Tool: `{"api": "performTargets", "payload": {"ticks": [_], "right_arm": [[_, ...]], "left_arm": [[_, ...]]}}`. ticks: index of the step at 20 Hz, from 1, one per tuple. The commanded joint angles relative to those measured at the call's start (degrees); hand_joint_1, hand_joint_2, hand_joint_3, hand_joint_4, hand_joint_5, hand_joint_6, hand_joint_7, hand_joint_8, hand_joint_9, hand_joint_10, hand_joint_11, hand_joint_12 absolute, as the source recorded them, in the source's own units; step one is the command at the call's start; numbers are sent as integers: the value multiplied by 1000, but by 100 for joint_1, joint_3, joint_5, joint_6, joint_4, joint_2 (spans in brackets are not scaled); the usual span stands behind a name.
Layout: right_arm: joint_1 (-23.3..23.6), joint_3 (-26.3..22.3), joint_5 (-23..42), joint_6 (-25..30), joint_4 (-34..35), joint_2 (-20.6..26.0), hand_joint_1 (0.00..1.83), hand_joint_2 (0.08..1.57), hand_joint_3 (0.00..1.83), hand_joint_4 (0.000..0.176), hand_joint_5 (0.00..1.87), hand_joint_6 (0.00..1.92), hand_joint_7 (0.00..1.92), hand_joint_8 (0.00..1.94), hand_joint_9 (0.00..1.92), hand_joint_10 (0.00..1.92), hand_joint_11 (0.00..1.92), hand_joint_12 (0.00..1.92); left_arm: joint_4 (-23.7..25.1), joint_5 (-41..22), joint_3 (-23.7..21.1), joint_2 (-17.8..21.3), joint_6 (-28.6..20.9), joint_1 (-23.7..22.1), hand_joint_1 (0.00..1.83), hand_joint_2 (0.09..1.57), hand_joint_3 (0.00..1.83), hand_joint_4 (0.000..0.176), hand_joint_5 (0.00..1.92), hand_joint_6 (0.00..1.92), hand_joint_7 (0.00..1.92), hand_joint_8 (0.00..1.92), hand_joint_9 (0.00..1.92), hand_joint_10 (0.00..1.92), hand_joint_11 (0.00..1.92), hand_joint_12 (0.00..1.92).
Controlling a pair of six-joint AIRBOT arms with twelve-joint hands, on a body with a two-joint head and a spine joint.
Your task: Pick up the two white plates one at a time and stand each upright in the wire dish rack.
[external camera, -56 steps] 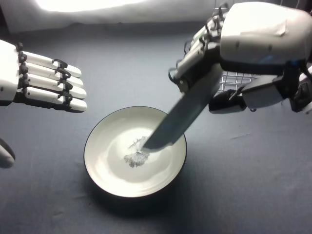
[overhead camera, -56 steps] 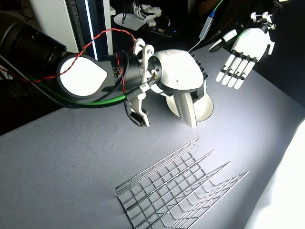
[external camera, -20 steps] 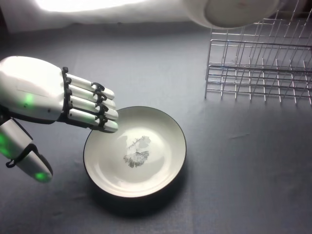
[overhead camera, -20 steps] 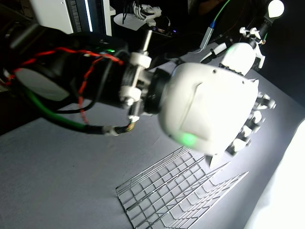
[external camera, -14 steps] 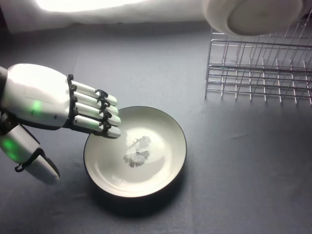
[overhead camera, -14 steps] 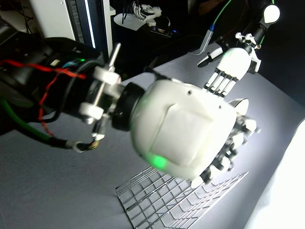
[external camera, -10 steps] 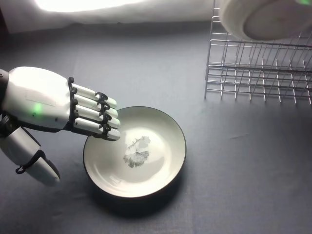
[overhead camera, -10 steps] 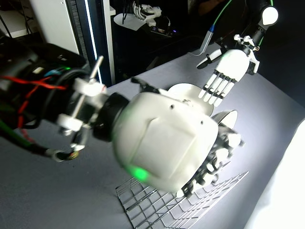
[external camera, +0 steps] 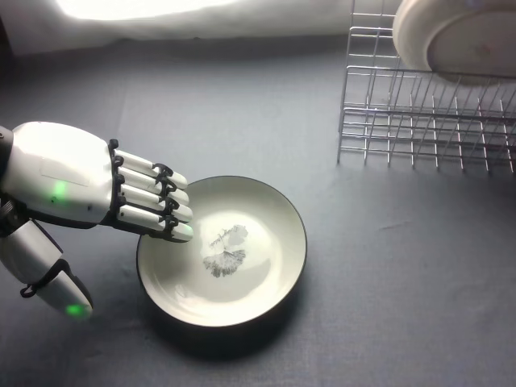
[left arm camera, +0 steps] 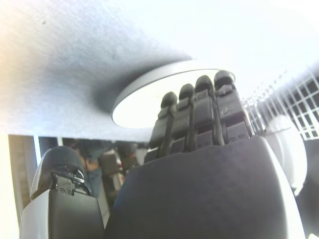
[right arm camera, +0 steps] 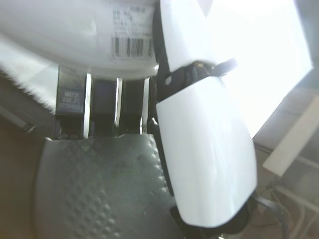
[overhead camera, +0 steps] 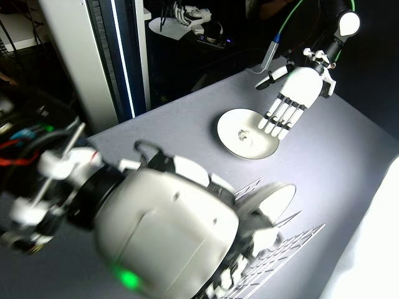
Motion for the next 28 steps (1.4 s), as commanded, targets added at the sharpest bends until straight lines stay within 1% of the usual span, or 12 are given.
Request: {"api": "performTargets", "payload": {"ticks": [1,9,15,19,20,21,22,23,24,25,27,28], "right_arm": [[-37,82,887,31,57,-7,1372,1115,0,0,896,1135,1004,884,922,1118,767,1053],[-838,260,1322,-3,-238,-149,1372,1113,0,0,936,1083,947,954,949,1089,804,1032],[-995,292,1379,-96,-602,-175,1372,1116,0,0,925,1101,968,951,922,1106,799,1024],[-989,292,1413,-116,-699,-177,1356,1177,1,0,722,1309,870,1111,844,1306,624,1092],[-984,297,1448,-122,-699,-177,1165,1211,0,0,760,1289,806,592,771,735,538,1100],[-981,310,1452,-146,-699,-180,1216,1157,0,0,652,659,822,279,773,432,473,1091],[-979,341,1468,-146,-699,-196,1195,1149,0,0,657,328,792,112,744,252,381,1120],[-978,393,1510,-146,-699,-222,1195,1149,0,0,657,328,792,112,744,252,381,1120],[-967,436,1524,-144,-698,-239,1188,1148,0,0,695,175,800,43,759,164,349,1150],[-950,446,1526,-144,-698,-243,1188,1148,0,0,695,175,800,43,759,164,349,1150],[-828,437,1526,-144,-725,-247,1044,1175,2,0,502,17,521,0,483,3,6,1132],[-728,423,1526,-133,-781,-246,1010,1149,0,0,467,3,474,0,428,1,0,1051]], "left_arm": [[-368,-125,44,-1,6,1,0,1069,6,0,23,7,0,0,0,0,0,0],[-396,-125,88,-18,58,83,0,1069,7,0,0,0,0,0,0,0,0,0],[-396,-125,110,-28,69,117,0,1069,5,0,0,0,0,0,0,0,0,0],[-396,-125,111,-33,70,120,0,1058,0,0,3,0,0,0,0,0,0,0],[-396,-125,112,-33,70,125,0,1058,0,0,2,0,0,0,0,0,0,0],[-395,-125,115,-34,70,128,0,1057,0,0,0,0,0,0,0,0,0,0],[-395,-125,116,-35,70,129,0,1062,2,0,0,0,0,0,0,0,0,0],[-395,-125,116,-35,70,134,0,1062,2,0,0,0,0,0,0,0,0,0],[-395,-122,116,-35,70,139,0,1063,2,0,0,0,0,0,0,0,0,0],[-395,-122,116,-35,70,147,0,1063,2,0,0,0,0,0,0,0,0,0],[-397,-122,114,-35,70,202,0,1067,3,0,0,0,0,0,0,0,0,0],[-401,-120,113,-37,70,235,0,1063,1,0,0,0,0,0,0,0,0,0]]}}
